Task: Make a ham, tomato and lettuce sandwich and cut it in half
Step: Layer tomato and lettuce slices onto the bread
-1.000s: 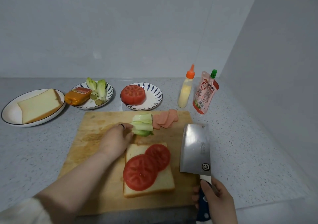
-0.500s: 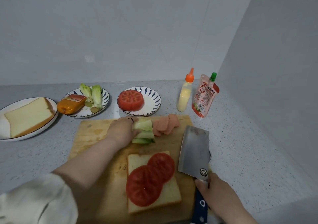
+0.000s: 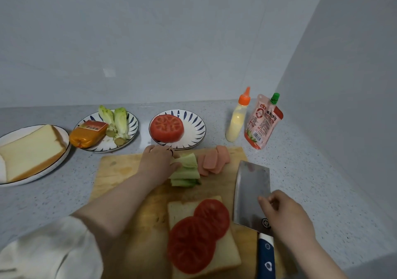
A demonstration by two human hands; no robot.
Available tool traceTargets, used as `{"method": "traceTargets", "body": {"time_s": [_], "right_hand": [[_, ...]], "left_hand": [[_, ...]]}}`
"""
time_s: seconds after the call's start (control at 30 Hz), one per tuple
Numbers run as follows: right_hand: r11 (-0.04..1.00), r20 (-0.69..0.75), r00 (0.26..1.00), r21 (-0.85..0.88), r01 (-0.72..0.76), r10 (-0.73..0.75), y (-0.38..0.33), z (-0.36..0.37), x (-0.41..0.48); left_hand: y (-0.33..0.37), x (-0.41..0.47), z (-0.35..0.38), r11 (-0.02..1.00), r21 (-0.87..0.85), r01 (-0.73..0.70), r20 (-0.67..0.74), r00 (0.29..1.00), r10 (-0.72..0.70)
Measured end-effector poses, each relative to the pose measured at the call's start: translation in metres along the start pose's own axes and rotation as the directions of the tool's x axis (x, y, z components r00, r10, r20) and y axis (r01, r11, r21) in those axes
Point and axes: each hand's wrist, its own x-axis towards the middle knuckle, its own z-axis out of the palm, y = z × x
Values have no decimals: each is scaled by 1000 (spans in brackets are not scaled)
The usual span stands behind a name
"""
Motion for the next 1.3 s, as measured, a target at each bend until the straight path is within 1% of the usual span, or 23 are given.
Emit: {"method": "traceTargets", "body": {"time_s": [0.1,0.17,0.23,0.3,0.4,0.47,0.53,0.6,0.67,0.73,0.77,0.87,0.9,0.97,1.0,1.03,1.1,1.17,1.23,1.27,1.3], "right_hand": [[997,-46,998,46,54,-52,-19,10,8],[992,-57,995,91,83,-78,-33,14,13],[983,-79,991,144,115,-105,-45,17,19],[972,-112,986,186,144,-124,-56,19,22],[957,-128,982,234,170,-143,-63,22,22],[944,-95,986,289,160,-138,-63,24,20],[904,-34,988,399,153,-152,-64,25,15],[844,29,973,505,182,-228,-67,23,10],[805,114,937,553,216,-330,-69,23,8],[838,229,884,479,262,-407,-71,25,7],[849,265,851,418,322,-454,-71,28,6],[814,282,764,252,524,-580,-71,39,6],[802,285,751,177,570,-596,-72,44,7],[779,322,729,46,626,-604,-72,53,10],[769,331,722,19,639,-608,-72,57,12],[763,324,719,17,646,-615,-73,59,14],[771,302,724,66,633,-620,-74,63,17],[804,314,743,150,576,-591,-73,64,18],[820,342,746,214,531,-572,-70,63,18],[816,349,738,224,533,-578,-70,63,18],[807,354,726,223,547,-589,-69,63,18]], "left_hand": [[-8,1,-2,988,-139,68,-21,997,-71],[-11,1,-7,975,-204,84,-33,995,-92],[-13,0,-13,959,-275,64,-66,994,-85],[-12,-3,-20,939,-343,8,-108,993,-48],[-5,-12,-26,917,-393,-63,-143,990,6],[2,-21,-27,895,-439,-80,-141,990,19],[10,-34,-26,862,-500,-84,-130,991,21],[18,-49,-23,848,-524,-77,-86,996,37],[25,-64,-17,854,-516,-71,-31,997,65],[29,-76,-11,875,-480,-66,12,997,82],[29,-80,-9,888,-456,-59,31,996,83],[28,-86,-4,903,-429,-5,80,996,44],[27,-87,-2,900,-436,20,94,995,24],[25,-90,-1,864,-497,75,102,994,-27],[24,-92,0,838,-537,95,107,993,-44],[24,-94,0,820,-562,104,113,992,-48],[24,-97,2,831,-547,103,114,992,-48],[25,-99,4,821,-560,110,97,993,-67],[23,-101,4,773,-624,118,51,993,-110],[22,-102,4,769,-630,107,17,992,-124],[21,-104,3,793,-603,87,-16,993,-121]]}}
